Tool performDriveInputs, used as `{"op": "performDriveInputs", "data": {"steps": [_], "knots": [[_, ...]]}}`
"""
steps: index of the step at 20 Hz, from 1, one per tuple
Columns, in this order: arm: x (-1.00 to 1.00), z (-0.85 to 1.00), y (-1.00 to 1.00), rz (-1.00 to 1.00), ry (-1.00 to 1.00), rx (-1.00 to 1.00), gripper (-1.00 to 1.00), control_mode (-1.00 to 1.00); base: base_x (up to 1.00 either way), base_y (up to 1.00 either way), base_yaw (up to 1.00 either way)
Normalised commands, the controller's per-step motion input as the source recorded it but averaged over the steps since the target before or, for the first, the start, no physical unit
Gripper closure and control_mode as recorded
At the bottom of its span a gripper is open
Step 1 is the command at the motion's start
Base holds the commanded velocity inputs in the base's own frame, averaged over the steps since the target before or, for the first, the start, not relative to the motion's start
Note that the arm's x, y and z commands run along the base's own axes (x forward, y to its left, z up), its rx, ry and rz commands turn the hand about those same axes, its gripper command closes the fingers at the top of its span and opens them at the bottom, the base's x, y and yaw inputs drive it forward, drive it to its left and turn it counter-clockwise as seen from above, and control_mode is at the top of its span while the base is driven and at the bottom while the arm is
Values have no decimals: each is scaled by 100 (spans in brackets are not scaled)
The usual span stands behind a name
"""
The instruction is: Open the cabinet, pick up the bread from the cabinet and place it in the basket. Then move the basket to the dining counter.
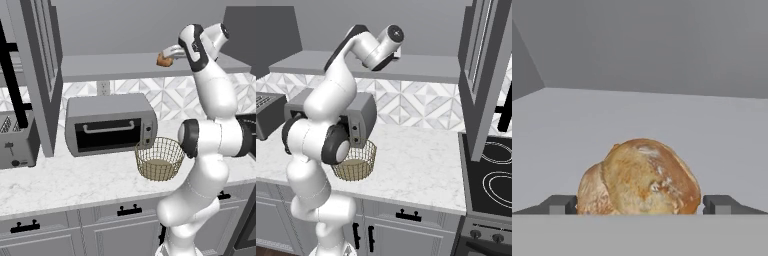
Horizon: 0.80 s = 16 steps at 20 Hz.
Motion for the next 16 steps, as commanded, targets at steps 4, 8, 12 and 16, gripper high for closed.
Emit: {"op": "performDriveInputs", "data": {"steps": [4,8,12,16], "knots": [[23,-12,0,1,4,0,-100,-100,0,0,0],[22,-21,0,1,3,-1,-100,-100,0,0,0],[13,-30,29,1,1,-6,-100,-100,0,0,0],[11,-42,71,6,0,-6,-100,-100,0,0,0]]}}
